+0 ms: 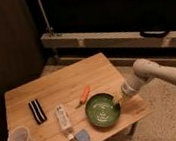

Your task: Drag the ceramic bowl in a circle

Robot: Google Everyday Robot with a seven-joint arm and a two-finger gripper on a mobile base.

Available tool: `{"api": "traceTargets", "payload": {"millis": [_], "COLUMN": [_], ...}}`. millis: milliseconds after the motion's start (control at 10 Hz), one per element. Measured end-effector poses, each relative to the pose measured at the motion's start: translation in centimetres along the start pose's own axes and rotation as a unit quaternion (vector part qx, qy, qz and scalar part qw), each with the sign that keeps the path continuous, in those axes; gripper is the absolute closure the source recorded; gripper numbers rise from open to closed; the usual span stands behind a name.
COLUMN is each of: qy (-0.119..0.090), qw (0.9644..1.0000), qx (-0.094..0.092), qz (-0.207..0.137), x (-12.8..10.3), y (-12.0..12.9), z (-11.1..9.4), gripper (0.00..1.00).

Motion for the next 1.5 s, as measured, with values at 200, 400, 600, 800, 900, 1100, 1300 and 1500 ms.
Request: {"api": "traceTargets", "payload": {"millis": [200, 400, 600, 800, 900, 1100, 1300, 1500], "qy": [0.005, 0.012, 0.018, 0.02, 0.02, 0.021, 0.018, 0.015], "qw": [1.0, 0.9999, 0.9998, 0.9998, 0.9998, 0.9997, 0.999, 0.9976], "qx": [0.005, 0.007, 0.006, 0.004, 0.004, 0.006, 0.012, 0.023], "qz": [0.005, 0.009, 0.011, 0.009, 0.007, -0.005, -0.04, -0.063], "x": [-0.2, -0.5, -0.6, -0.7, -0.7, -0.6, -1.8, -3.9], "y": [-0.1, 0.1, 0.0, 0.3, 0.5, 1.5, 4.8, 7.9], "z": [0.4, 1.1, 1.6, 1.6, 1.5, 1.2, 1.5, 2.4], "gripper": [0.64, 0.64, 0.64, 0.74, 0.84, 0.99, 1.0, 1.0]}}
